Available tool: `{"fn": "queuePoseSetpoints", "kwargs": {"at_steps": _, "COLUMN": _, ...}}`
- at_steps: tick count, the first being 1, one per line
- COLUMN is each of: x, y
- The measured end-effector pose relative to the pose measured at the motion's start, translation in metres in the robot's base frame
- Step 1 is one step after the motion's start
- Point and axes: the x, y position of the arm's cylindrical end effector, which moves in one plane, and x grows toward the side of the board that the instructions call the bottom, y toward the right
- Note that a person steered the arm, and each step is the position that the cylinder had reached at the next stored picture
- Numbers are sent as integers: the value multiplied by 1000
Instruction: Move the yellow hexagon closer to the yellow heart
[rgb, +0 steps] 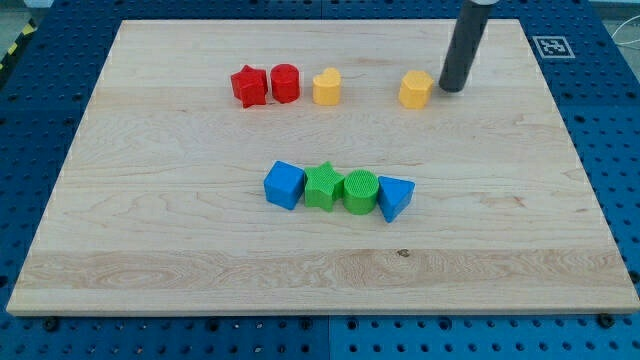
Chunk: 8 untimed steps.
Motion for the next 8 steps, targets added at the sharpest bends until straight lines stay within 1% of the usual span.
{"fn": "queuePoseSetpoints", "kwargs": {"at_steps": 2, "x": 0, "y": -65}}
{"fn": "queuePoseSetpoints", "kwargs": {"at_steps": 3, "x": 0, "y": -63}}
{"fn": "queuePoseSetpoints", "kwargs": {"at_steps": 5, "x": 6, "y": 31}}
{"fn": "queuePoseSetpoints", "kwargs": {"at_steps": 6, "x": 27, "y": 46}}
{"fn": "queuePoseSetpoints", "kwargs": {"at_steps": 7, "x": 41, "y": 42}}
{"fn": "queuePoseSetpoints", "kwargs": {"at_steps": 8, "x": 41, "y": 13}}
